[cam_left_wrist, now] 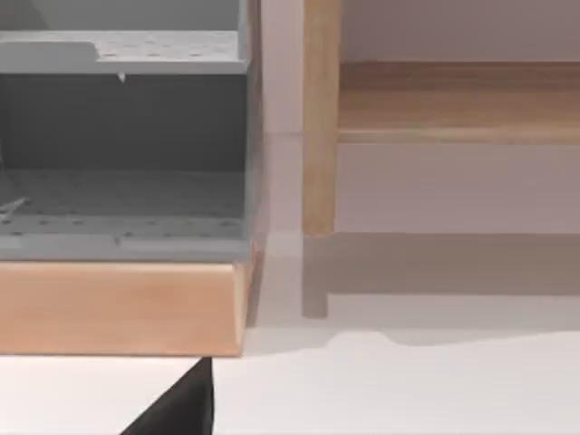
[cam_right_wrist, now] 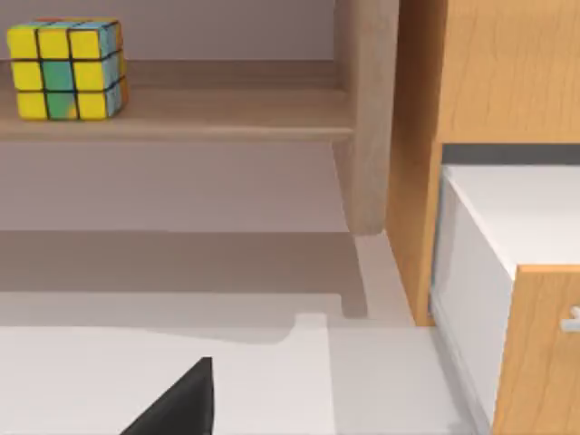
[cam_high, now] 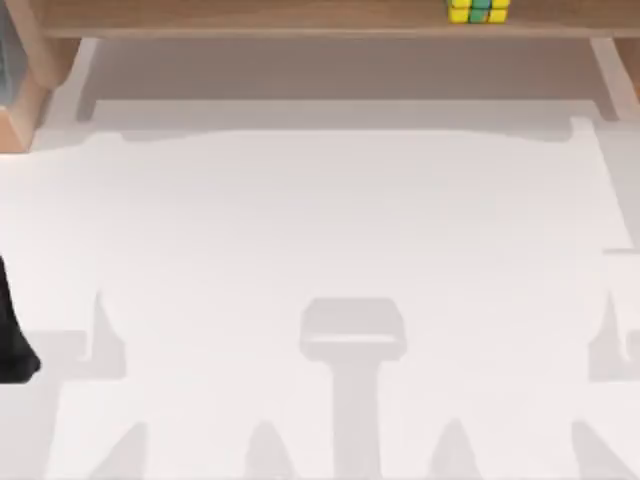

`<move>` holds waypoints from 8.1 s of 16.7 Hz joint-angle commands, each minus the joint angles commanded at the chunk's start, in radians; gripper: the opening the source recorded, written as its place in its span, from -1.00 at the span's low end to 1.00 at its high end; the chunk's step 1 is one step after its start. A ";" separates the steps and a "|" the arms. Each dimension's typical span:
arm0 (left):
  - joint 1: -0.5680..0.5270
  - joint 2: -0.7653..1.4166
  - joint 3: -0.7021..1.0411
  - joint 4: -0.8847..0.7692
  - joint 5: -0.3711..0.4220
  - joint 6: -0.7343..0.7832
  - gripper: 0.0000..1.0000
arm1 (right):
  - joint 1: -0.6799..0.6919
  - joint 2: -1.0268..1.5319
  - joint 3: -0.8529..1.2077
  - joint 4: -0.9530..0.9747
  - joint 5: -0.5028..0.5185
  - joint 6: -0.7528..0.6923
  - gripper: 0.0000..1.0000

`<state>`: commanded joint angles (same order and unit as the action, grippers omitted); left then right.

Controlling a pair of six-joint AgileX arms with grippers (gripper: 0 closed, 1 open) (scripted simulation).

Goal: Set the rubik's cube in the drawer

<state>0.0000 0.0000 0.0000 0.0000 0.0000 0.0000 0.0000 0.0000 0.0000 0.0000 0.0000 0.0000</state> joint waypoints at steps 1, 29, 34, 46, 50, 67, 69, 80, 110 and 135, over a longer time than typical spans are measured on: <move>0.000 0.000 0.000 0.000 0.000 0.000 1.00 | 0.000 0.000 0.000 0.000 0.000 0.000 1.00; 0.000 0.000 0.000 0.000 0.000 0.000 1.00 | 0.443 2.062 1.038 1.015 0.477 0.015 1.00; 0.000 0.000 0.000 0.000 0.000 0.000 1.00 | 0.448 2.082 1.050 1.026 0.482 0.016 1.00; 0.000 0.000 0.000 0.000 0.000 0.000 1.00 | 0.389 2.203 1.294 0.910 0.424 0.013 1.00; 0.000 0.000 0.000 0.000 0.000 0.000 1.00 | 0.387 2.237 1.325 0.907 0.423 0.014 1.00; 0.000 0.000 0.000 0.000 0.000 0.000 1.00 | 0.387 2.237 1.325 0.907 0.423 0.014 -1.00; 0.000 0.000 0.000 0.000 0.000 0.000 1.00 | 0.387 2.237 1.325 0.907 0.423 0.014 -1.00; 0.000 0.000 0.000 0.000 0.000 0.000 1.00 | 0.368 2.165 1.305 0.936 0.445 0.018 -1.00; 0.000 0.000 0.000 0.000 0.000 0.000 1.00 | 0.303 1.789 1.319 0.003 0.213 -0.169 -1.00; 0.000 0.000 0.000 0.000 0.000 0.000 1.00 | -0.380 2.672 2.689 -1.582 0.007 -0.357 -1.00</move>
<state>0.0000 0.0000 0.0000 0.0000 0.0000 0.0000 -0.3798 2.6720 2.6890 -1.5822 0.0073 -0.3566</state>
